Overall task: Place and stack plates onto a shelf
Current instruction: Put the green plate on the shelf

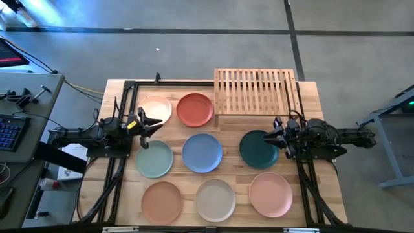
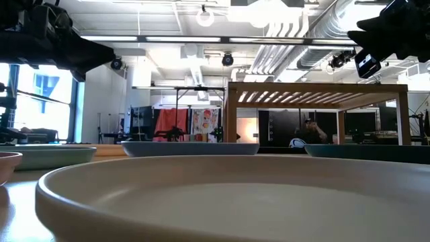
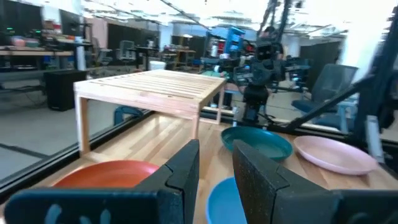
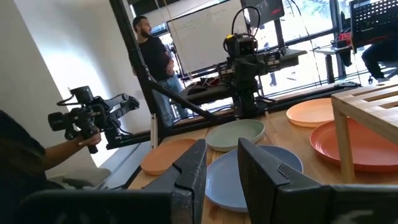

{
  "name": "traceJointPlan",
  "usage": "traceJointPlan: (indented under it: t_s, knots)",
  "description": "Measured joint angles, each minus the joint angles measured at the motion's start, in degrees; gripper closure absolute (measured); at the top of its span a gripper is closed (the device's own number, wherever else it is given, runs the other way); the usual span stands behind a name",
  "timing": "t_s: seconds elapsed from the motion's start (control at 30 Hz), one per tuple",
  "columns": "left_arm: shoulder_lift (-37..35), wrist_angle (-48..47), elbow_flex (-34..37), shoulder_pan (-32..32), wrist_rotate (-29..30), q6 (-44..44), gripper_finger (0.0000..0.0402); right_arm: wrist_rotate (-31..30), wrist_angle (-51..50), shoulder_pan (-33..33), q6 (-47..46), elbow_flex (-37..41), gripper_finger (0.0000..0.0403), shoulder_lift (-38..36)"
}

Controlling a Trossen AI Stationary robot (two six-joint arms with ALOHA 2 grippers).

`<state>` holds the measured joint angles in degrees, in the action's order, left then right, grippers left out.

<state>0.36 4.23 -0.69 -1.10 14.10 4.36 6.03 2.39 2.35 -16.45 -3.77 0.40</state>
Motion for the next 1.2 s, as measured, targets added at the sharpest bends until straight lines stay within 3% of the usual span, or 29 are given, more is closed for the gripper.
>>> traceJointPlan:
  t_s: [0.4, 0.53, 0.7, 1.2]
  knots:
    - [0.0, 4.09, -0.01, 0.0, 9.66, -1.63, 0.0314, -5.16, 5.44, 0.0, 1.97, 0.0, 0.0328, 0.02]
    - [0.0, 9.55, 0.0, 0.0, 9.38, -3.09, 0.0314, -5.18, 10.87, 0.0, 3.72, -0.06, 0.0328, 0.02]
    - [-0.02, 13.2, -0.02, 0.0, 9.26, -4.57, 0.0314, -7.79, 10.29, -0.11, 8.36, -3.22, 0.0328, 0.02]
    - [0.0, 12.18, -5.7, 0.0, 8.67, -4.63, 0.0314, -10.04, 2.84, -0.11, 13.96, -15.41, 0.0328, 2.4]
